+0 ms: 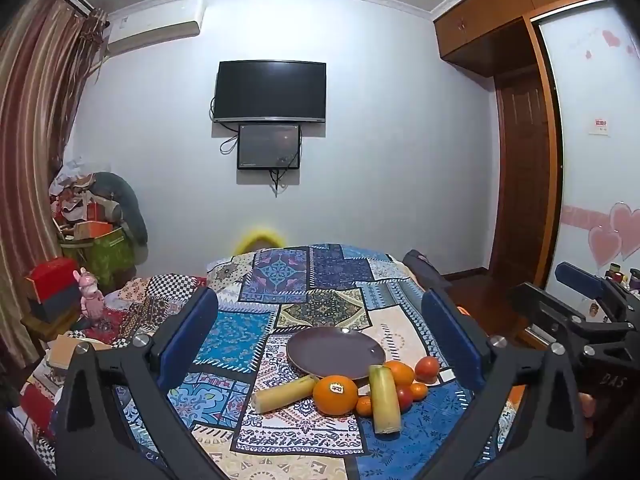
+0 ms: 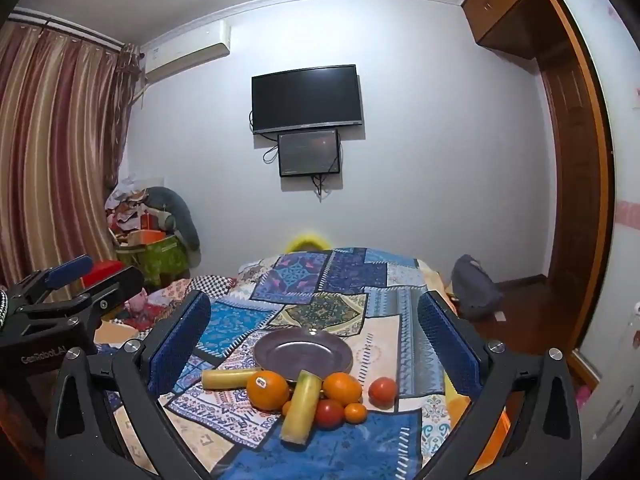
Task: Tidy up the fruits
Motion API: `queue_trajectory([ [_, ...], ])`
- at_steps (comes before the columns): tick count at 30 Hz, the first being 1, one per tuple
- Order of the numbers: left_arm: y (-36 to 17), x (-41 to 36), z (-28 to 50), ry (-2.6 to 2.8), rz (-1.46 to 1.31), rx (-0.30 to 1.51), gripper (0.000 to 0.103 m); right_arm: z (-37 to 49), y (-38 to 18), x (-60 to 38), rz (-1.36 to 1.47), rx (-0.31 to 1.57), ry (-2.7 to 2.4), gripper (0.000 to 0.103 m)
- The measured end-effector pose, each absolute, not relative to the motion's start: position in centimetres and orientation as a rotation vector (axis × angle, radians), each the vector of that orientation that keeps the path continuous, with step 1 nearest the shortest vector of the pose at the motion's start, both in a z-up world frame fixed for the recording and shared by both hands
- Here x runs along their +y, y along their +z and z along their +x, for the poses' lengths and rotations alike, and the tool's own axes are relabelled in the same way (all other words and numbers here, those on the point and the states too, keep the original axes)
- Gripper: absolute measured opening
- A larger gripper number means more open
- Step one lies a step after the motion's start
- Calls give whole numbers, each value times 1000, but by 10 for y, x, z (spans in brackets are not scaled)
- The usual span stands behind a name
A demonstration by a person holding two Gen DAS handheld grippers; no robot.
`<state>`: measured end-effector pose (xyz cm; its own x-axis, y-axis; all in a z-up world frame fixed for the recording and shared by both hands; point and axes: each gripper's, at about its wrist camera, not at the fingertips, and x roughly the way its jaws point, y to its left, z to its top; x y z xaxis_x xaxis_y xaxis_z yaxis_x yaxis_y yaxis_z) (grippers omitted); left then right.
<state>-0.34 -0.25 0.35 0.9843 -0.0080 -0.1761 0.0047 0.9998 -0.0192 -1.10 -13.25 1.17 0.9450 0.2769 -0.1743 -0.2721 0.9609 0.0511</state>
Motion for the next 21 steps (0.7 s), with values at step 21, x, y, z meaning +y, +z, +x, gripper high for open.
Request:
queue_trajectory([
  [21, 1, -1, -1, 0, -28, 178, 103, -10, 11, -136, 30, 179, 276, 103],
])
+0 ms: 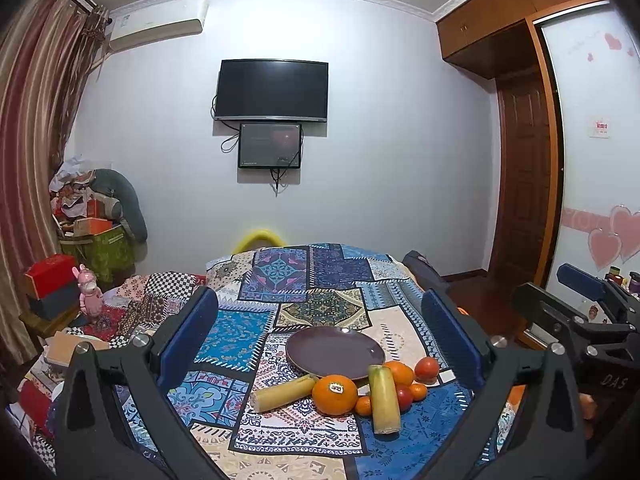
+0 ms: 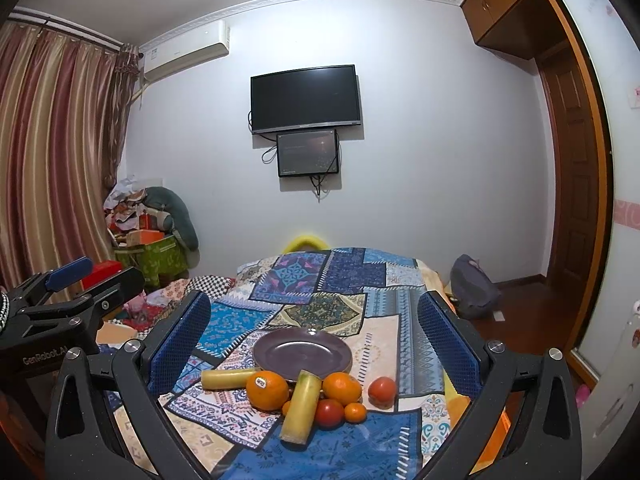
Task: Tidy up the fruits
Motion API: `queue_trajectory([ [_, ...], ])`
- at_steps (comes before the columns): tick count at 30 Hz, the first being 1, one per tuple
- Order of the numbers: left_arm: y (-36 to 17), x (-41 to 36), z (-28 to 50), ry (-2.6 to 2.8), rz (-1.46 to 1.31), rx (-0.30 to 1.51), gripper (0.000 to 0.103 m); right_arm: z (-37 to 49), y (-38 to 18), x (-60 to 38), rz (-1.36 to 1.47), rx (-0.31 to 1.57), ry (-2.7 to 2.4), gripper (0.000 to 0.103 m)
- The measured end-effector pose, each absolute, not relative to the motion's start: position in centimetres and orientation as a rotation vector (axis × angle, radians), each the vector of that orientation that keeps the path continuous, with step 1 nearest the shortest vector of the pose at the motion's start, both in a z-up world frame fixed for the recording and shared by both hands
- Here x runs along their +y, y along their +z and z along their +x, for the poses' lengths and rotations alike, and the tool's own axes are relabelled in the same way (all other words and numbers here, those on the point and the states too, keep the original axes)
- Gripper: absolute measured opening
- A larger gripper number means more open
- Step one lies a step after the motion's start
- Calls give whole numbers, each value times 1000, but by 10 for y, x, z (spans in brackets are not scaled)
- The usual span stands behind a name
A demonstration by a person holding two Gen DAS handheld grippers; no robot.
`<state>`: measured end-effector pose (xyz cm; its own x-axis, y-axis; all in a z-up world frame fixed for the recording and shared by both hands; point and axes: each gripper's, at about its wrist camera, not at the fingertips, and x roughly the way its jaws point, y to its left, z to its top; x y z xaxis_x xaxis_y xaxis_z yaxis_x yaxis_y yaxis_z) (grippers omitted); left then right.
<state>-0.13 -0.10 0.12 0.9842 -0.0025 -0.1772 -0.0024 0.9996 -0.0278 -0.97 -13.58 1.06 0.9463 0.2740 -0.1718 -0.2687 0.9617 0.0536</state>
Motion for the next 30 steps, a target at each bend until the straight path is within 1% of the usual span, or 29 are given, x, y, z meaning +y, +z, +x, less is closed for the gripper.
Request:
queue_trajectory([
  [30, 1, 0, -2, -10, -31, 178, 103, -12, 9, -134, 35, 174, 276, 103],
])
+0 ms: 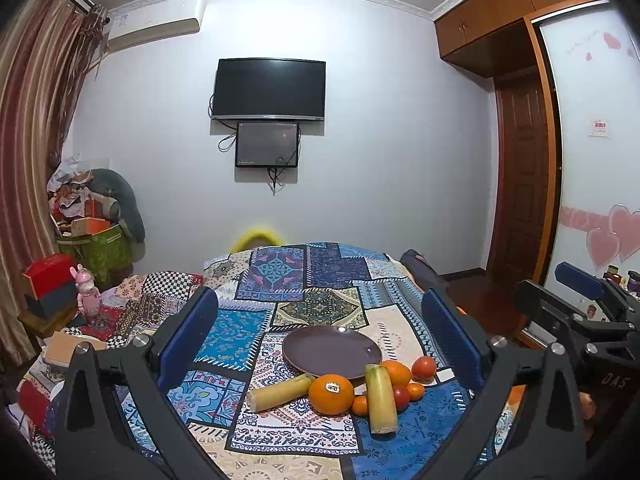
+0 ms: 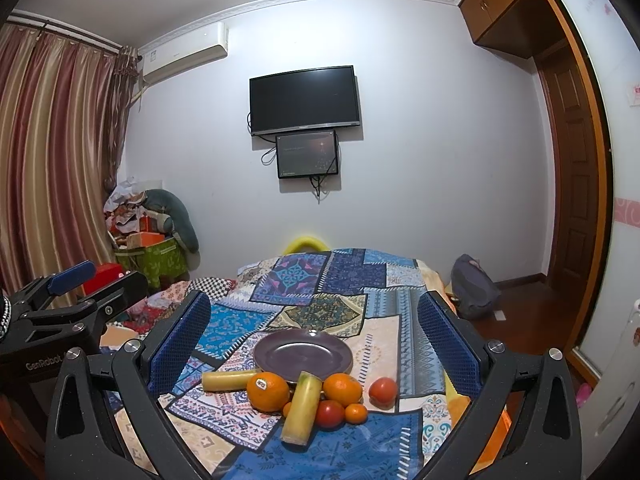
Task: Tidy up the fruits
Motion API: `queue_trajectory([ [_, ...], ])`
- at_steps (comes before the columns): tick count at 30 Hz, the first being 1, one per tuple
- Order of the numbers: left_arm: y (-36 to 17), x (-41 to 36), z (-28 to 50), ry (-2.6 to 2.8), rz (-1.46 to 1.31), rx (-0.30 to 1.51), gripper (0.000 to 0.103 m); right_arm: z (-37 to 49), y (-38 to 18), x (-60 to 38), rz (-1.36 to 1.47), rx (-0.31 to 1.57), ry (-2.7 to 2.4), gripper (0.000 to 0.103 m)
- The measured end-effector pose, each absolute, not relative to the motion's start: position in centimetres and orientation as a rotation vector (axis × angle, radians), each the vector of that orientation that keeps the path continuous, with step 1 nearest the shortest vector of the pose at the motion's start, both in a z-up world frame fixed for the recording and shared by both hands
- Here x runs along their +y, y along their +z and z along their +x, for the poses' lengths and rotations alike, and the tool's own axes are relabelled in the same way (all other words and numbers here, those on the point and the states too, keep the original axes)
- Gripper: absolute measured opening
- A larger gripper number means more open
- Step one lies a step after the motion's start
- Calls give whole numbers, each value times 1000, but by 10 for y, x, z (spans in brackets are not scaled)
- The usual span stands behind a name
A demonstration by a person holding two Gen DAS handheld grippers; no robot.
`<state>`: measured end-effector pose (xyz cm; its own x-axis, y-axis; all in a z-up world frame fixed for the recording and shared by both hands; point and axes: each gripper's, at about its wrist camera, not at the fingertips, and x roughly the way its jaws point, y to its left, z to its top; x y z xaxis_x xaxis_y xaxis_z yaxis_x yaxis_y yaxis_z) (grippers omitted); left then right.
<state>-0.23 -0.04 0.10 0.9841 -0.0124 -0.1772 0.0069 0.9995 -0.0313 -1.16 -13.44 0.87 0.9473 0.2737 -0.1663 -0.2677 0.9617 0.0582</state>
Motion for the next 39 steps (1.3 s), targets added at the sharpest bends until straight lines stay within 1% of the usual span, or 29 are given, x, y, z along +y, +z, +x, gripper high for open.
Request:
queue_trajectory([
  [17, -4, -1, 8, -30, -49, 214, 103, -3, 5, -135, 25, 208, 289, 103],
  [19, -7, -3, 11, -26, -38, 224, 98, 0, 3, -136, 32, 223, 297, 103],
  [20, -8, -4, 13, -29, -35, 233, 97, 2, 1, -137, 33, 230, 295, 101],
  [22, -12, -6, 19, -41, -36, 259, 90, 6, -2, -138, 31, 241, 290, 96],
  [23, -15, -6, 23, -44, -37, 275, 88, 8, -4, -139, 27, 251, 287, 92],
  [26, -25, -8, 37, -50, -39, 330, 80, 17, -11, -142, 21, 294, 280, 87],
  [27, -28, -8, 41, -48, -39, 343, 74, 21, -14, -143, 23, 310, 275, 84],
  [28, -32, -9, 45, -45, -34, 359, 70, 22, -17, -145, 25, 319, 272, 83],
  [34, -56, -10, 73, -49, -30, 452, 69, 40, -36, -156, 35, 400, 262, 74],
  [39, -84, -12, 99, -51, -12, 557, 68, 61, -55, -165, 43, 500, 271, 60],
])
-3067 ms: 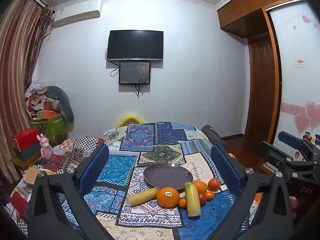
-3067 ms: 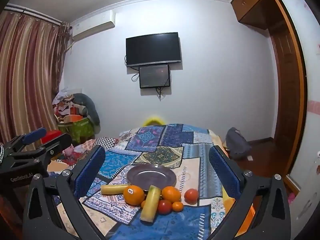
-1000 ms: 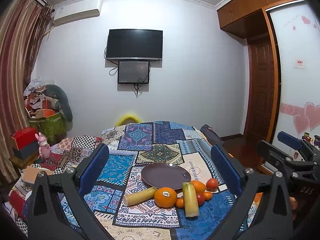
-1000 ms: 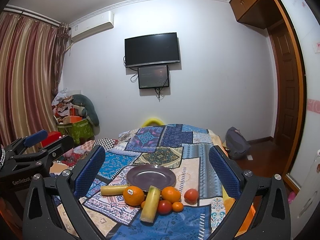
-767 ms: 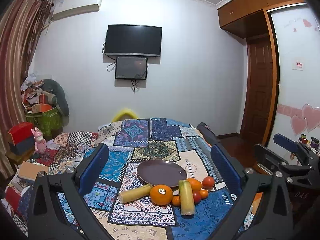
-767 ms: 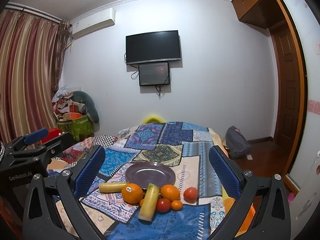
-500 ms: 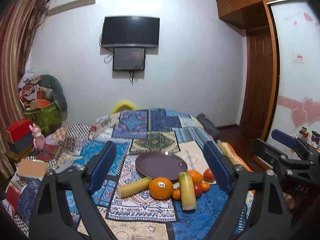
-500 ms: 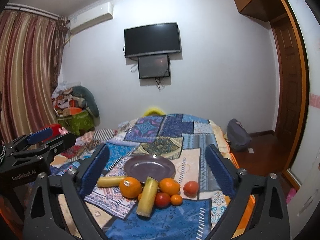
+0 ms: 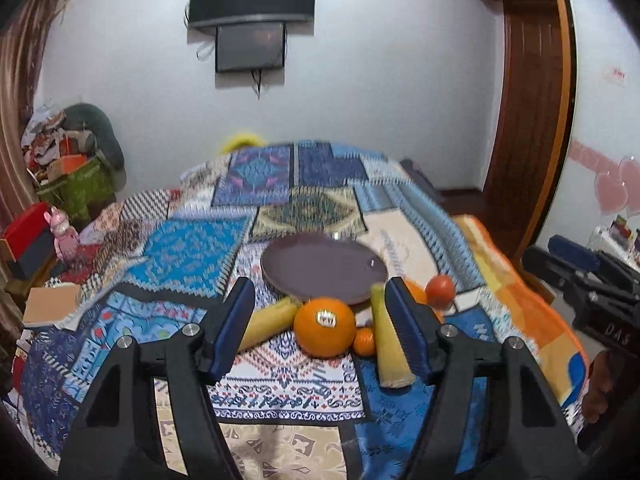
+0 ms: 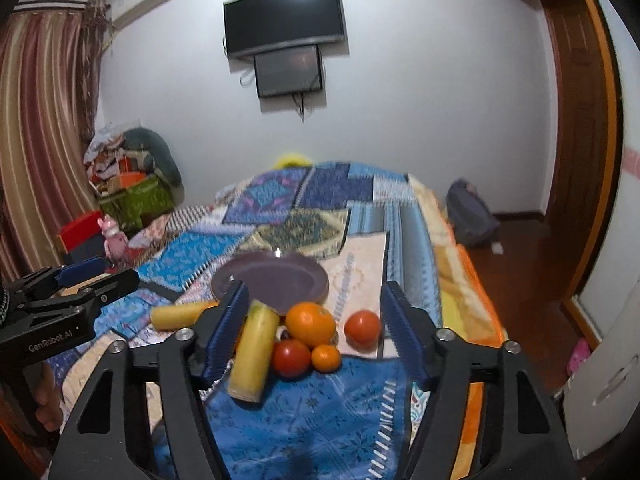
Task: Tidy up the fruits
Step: 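Lower both grippers toward the two large oranges beside the purple plate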
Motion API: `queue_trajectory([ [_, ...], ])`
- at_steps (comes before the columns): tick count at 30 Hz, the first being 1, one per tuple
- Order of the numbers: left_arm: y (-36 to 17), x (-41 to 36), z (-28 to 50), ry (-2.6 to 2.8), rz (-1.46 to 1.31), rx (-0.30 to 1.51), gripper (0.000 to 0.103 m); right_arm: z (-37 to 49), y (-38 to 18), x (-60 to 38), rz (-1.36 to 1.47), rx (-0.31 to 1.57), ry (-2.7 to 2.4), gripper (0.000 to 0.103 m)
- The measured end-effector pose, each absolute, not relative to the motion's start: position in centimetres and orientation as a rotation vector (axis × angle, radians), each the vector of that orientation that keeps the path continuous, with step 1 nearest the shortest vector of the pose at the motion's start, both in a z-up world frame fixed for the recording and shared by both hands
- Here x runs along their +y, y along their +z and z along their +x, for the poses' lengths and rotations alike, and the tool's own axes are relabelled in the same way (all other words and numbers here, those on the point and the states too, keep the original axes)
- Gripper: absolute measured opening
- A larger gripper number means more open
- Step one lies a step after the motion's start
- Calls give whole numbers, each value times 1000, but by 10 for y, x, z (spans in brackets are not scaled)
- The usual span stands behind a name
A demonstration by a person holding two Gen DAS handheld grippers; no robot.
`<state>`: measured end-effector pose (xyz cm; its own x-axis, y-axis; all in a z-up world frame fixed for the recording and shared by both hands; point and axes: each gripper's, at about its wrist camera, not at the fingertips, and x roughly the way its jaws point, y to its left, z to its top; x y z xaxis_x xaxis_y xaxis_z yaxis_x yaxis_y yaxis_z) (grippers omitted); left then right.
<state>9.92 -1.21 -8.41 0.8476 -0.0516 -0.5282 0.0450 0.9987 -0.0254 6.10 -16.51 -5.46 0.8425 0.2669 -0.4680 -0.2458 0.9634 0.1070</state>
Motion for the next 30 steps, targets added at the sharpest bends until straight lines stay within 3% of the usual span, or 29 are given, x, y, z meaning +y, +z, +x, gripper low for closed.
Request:
queue_trajectory([
  [5, -113, -16, 126, -54, -3, 659, 68, 86, -76, -176, 70, 612, 305, 52],
  [30, -186, -20, 204, -72, -9, 925, 68, 163, -132, -164, 92, 841, 451, 52],
])
